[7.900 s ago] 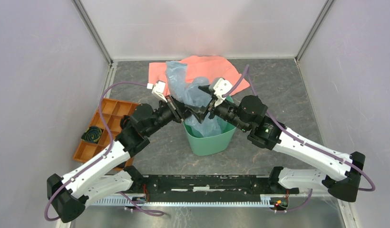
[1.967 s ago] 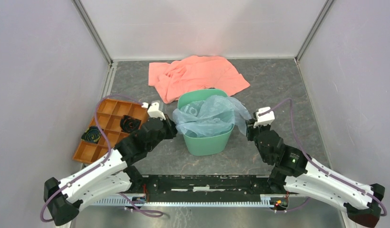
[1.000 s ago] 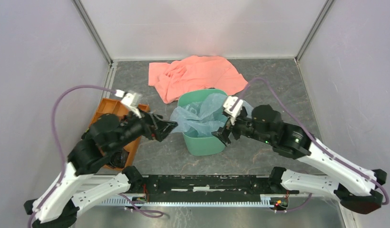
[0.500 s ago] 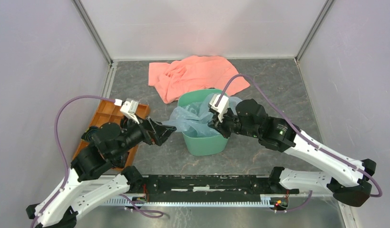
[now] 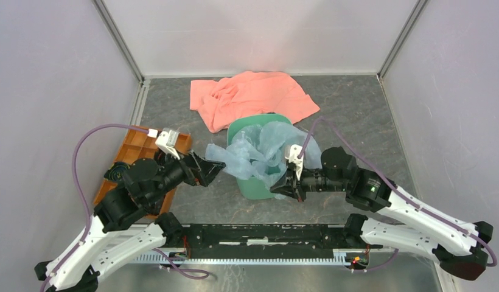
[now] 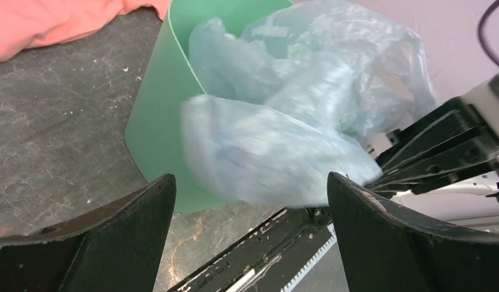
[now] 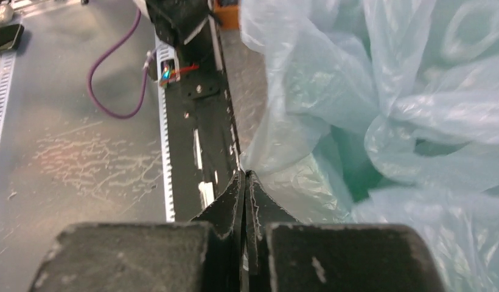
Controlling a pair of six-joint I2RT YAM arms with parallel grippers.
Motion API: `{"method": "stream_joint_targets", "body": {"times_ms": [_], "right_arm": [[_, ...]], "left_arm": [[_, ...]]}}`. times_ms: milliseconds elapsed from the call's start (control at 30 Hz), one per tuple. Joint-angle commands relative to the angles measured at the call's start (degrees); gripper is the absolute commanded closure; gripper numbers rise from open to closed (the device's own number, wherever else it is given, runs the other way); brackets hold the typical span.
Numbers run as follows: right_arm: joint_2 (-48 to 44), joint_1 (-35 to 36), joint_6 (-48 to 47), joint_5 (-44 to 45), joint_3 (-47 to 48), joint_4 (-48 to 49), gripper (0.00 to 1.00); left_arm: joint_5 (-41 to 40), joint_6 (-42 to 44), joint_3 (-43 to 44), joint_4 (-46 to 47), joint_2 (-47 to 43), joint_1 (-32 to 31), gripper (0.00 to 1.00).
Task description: Put the trash bags into the trash bin
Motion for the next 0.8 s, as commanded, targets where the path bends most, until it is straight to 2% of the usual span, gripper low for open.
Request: {"method": "stream_joint_targets", "body": {"times_ms": [0,67,167,233,267,300,367,467,533,600,633,767], "right_arm": [[-1.99,-0.01,4.82,-3.92,-6.81,6.9,1.0],[-2.28,-0.01,5.18,-3.69,-9.17,7.81,0.99],[-2.92,0.04,5.23,1.14,-12.13,8.6,0.94],[-3.22,0.07,6.12,3.91,-12.91,10.02,0.83],[-3.53,0.01,6.31,4.61,-13.09,10.75,0.81],[-3.75,0.04,6.3,4.69,-12.92,11.43,0.76],[-4.6,0.04,5.79,6.35,-11.54,10.7,0.57],[-7.71,0.03,3.64,8.51,-8.83,6.69,0.32],[-10.53,0.03,2.05,8.55,-7.62,3.25,0.17],[-13.45,0.03,1.21,8.64,-6.9,-0.84,0.08],[-14.87,0.05,1.28,8.86,-6.95,-2.5,0.06],[-21.41,-0.01,5.79,16.85,-7.87,-8.55,0.04]], "left_arm": [[1.6,-1.33,-1.04,1.27,-0.06,0.16,0.0],[0.38,-2.81,-1.34,-0.98,0.18,0.21,0.0],[-1.03,-5.37,-2.73,-2.56,-0.45,0.21,0.0],[-0.5,-6.56,-4.17,-1.38,-1.22,0.24,0.02],[0.0,-7.04,-4.96,-0.18,-1.47,0.21,0.05],[0.5,-7.36,-5.5,0.65,-1.77,0.19,0.1],[0.77,-7.85,-6.41,1.53,-2.05,0.21,0.23],[-0.66,-7.92,-6.56,1.58,-2.68,0.23,0.47],[-1.92,-7.82,-6.67,1.63,-3.58,0.17,0.54],[-2.48,-7.63,-6.99,2.23,-4.89,0.18,0.54],[-2.59,-7.46,-7.19,2.54,-5.5,0.2,0.5],[-2.63,-7.46,-7.72,3.26,-7.1,0.2,0.47]]}}
